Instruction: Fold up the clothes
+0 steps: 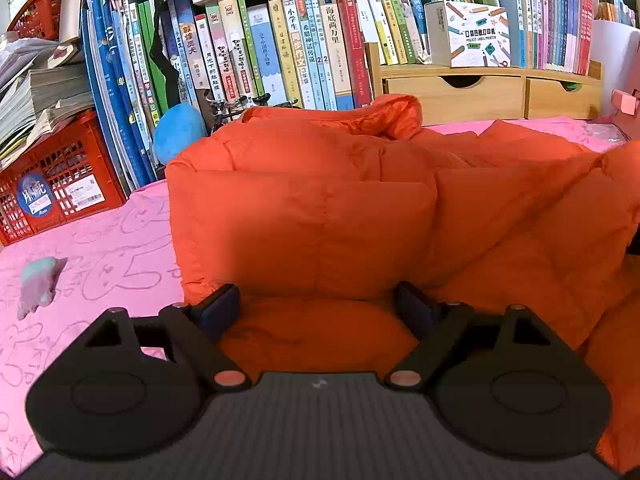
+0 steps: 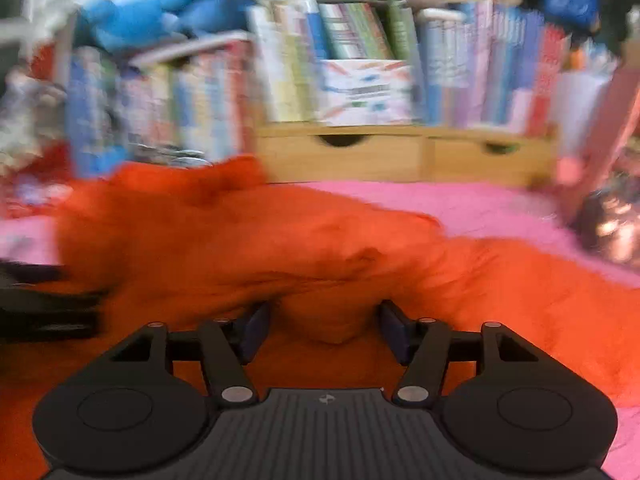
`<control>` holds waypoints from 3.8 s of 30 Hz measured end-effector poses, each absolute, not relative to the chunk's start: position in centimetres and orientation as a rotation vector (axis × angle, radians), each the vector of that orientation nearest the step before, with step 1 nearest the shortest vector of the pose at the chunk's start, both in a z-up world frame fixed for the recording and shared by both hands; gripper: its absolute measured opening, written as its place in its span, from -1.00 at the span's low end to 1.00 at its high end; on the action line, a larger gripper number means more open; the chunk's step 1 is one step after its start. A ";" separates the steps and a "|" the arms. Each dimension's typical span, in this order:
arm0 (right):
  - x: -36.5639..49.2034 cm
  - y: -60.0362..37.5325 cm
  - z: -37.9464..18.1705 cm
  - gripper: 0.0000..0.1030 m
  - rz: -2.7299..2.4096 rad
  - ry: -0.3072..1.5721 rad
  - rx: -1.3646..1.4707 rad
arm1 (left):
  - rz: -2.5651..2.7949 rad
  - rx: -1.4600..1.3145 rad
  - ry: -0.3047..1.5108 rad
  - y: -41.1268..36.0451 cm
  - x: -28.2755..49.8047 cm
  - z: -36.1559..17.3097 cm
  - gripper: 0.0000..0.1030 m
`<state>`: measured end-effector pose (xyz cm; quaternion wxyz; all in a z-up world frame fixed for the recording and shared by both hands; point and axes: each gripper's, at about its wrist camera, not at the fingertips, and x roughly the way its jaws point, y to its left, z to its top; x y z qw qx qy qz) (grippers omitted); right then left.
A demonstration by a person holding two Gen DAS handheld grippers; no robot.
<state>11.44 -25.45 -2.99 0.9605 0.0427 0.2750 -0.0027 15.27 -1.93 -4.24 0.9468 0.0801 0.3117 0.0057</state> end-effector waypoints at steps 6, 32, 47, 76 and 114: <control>13.0 -35.0 -3.2 -0.61 -0.412 0.504 0.278 | 0.012 0.157 0.636 -1.9 15.3 -4.3 0.71; 12.4 -44.5 -5.0 -0.75 -0.255 0.275 0.908 | 0.005 0.128 0.652 -1.6 15.5 -4.4 0.85; 7.3 -37.1 -6.1 0.37 0.038 0.420 0.617 | 0.037 0.174 0.636 -2.1 15.3 -4.2 0.90; -0.3 -24.5 -1.1 -0.29 0.463 0.435 -0.014 | 0.041 0.076 0.396 -2.4 10.9 0.6 0.93; 5.4 -29.8 -5.3 -0.67 0.652 0.651 0.687 | -0.061 0.109 0.361 -6.7 10.0 0.3 0.89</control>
